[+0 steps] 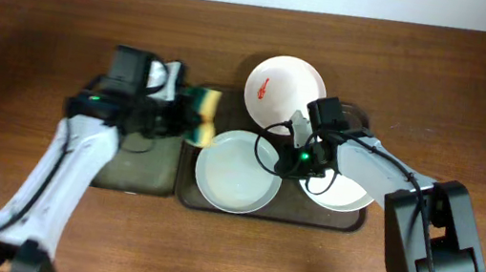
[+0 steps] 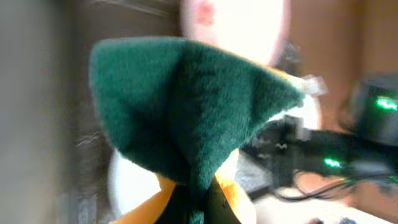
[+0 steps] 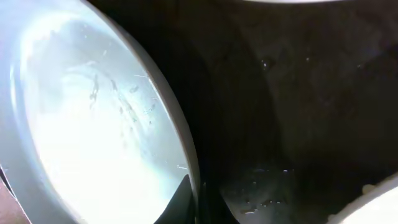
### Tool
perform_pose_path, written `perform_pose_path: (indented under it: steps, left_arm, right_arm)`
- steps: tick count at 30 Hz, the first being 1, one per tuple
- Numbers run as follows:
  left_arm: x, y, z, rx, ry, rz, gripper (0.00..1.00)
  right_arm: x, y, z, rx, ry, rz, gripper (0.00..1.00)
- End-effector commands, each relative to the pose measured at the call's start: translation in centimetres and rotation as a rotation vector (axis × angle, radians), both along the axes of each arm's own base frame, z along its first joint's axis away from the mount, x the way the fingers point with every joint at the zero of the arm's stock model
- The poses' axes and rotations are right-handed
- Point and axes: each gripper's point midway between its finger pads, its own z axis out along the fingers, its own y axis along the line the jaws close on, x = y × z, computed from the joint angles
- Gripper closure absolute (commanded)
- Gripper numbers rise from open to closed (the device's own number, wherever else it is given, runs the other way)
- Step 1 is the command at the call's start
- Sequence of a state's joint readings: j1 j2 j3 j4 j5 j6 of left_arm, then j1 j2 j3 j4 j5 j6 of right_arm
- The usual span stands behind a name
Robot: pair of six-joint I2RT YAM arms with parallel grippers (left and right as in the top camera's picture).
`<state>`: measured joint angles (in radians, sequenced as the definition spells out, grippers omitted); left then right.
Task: Clean dirty plates on tray and stack at the side
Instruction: 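Return the sponge to the black tray with the left gripper, then lift the cleaned plate with the right gripper and place it at the right side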
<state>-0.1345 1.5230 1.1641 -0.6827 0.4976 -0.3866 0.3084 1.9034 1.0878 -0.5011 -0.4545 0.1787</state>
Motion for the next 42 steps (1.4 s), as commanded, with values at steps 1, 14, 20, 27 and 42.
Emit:
perform_pose_path:
  steps: [1,14,20,27,42]
  left_arm:
    - [-0.8,10.9,0.3,0.437,-0.008,0.314,1.00]
    - [-2.1,13.6,-11.8,0.660,0.322,0.144,1.00]
    - [-2.2,13.5,-11.8,0.657,0.331,0.133,0.03]
    - [1.6,13.4,5.5,0.599,-0.046,0.255,0.00]
    - [-2.4,13.6,16.3,0.549,-0.326,0.343,0.00]
  right_arm:
    - [-0.8,0.3,-0.7,0.009,0.026,0.022,0.96]
    - [-0.8,0.3,-0.7,0.008,0.028,0.022,0.95]
    - [-0.9,0.3,-0.7,0.008,0.032,0.022,0.95]
    - [-1.3,0.1,-0.8,0.002,0.050,0.021,0.87]
    - [0.6,0.6,7.6,-0.004,0.042,0.003,0.96]
